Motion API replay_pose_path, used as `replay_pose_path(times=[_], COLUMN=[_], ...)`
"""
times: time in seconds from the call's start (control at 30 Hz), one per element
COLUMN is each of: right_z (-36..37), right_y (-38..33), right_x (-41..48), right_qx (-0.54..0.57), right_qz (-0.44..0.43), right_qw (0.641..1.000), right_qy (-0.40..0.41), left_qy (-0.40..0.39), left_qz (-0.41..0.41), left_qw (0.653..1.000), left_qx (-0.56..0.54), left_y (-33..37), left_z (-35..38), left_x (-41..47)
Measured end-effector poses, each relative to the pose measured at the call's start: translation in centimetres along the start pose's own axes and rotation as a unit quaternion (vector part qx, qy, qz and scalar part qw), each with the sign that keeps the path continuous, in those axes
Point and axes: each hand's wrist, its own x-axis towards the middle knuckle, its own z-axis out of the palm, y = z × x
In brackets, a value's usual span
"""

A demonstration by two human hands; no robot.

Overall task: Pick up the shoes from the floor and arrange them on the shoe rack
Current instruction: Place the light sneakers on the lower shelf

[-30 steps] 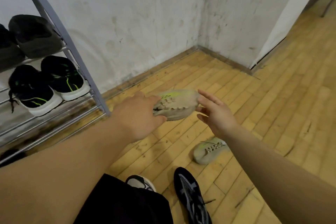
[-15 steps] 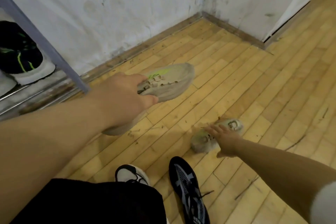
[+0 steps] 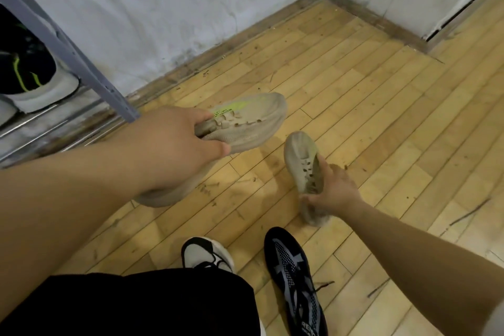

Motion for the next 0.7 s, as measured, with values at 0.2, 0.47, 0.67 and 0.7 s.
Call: replay_pose_path(times=[0.2, 0.47, 0.67, 0.7], right_z=[4.0, 1.6, -4.5, -4.7], right_y=[-0.1, -8.0, -15.7, -16.7], right_x=[-3.1, -3.2, -6.0, -6.2], right_qx=[0.082, 0.298, 0.374, 0.373], right_qz=[0.018, -0.022, -0.121, -0.129], right_qw=[0.994, 0.95, 0.877, 0.87], right_qy=[-0.067, -0.091, -0.277, -0.296], left_qy=[-0.005, 0.012, -0.022, -0.032], left_qz=[-0.009, -0.006, -0.081, -0.096], left_qw=[0.999, 0.996, 0.992, 0.989], left_qx=[-0.035, -0.088, -0.09, -0.112], left_y=[-0.3, -3.9, -10.9, -12.3], left_z=[-0.5, -3.7, -3.7, -2.5], left_x=[-0.5, -3.0, -6.5, -7.4])
